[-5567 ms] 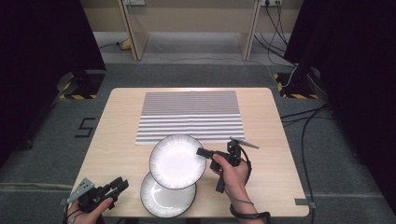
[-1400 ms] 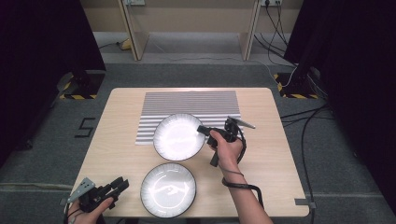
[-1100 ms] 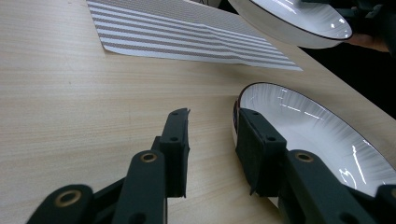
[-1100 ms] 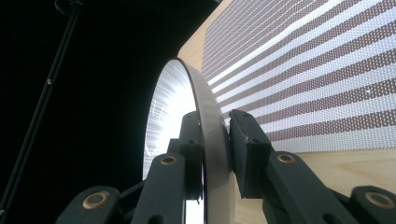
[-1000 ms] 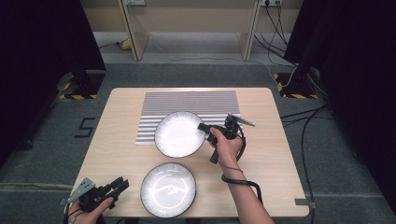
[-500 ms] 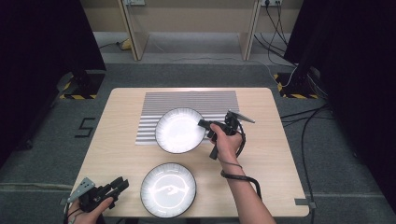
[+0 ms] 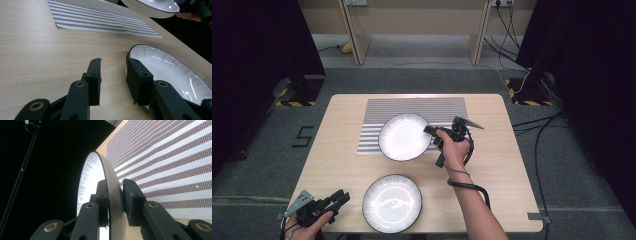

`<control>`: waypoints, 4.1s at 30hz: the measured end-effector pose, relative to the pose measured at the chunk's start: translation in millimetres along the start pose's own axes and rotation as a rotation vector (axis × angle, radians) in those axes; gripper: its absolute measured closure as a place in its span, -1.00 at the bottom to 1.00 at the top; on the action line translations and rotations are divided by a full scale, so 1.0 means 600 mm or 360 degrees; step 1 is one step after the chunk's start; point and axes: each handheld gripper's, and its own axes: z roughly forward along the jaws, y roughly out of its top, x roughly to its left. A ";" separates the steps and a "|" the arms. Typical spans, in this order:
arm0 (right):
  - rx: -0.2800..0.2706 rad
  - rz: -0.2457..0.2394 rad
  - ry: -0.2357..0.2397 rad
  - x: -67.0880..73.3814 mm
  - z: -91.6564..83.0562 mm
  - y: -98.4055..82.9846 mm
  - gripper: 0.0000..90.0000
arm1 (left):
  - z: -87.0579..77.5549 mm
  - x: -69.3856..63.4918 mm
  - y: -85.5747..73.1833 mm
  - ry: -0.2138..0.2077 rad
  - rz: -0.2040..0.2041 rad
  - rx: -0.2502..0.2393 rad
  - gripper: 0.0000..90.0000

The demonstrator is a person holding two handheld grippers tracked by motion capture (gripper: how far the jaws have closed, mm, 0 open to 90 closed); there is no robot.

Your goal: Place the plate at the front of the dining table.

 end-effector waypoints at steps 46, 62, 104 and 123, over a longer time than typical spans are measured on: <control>-0.0020 0.0068 -0.0082 -0.013 0.044 0.038 0.67 | 0.003 0.002 -0.003 -0.0005 -0.0011 0.0009 0.42; -0.0019 0.0092 -0.0088 -0.014 0.059 0.047 0.66 | 0.007 -0.002 -0.003 -0.0014 0.0010 0.0011 0.43; -0.0092 0.0168 -0.0133 -0.014 0.084 0.095 0.65 | 0.003 0.005 -0.001 -0.0007 0.0002 0.0001 0.44; -0.0100 0.0189 -0.0183 -0.026 0.104 0.101 0.63 | -0.002 0.007 0.000 -0.0005 0.0001 -0.0018 0.44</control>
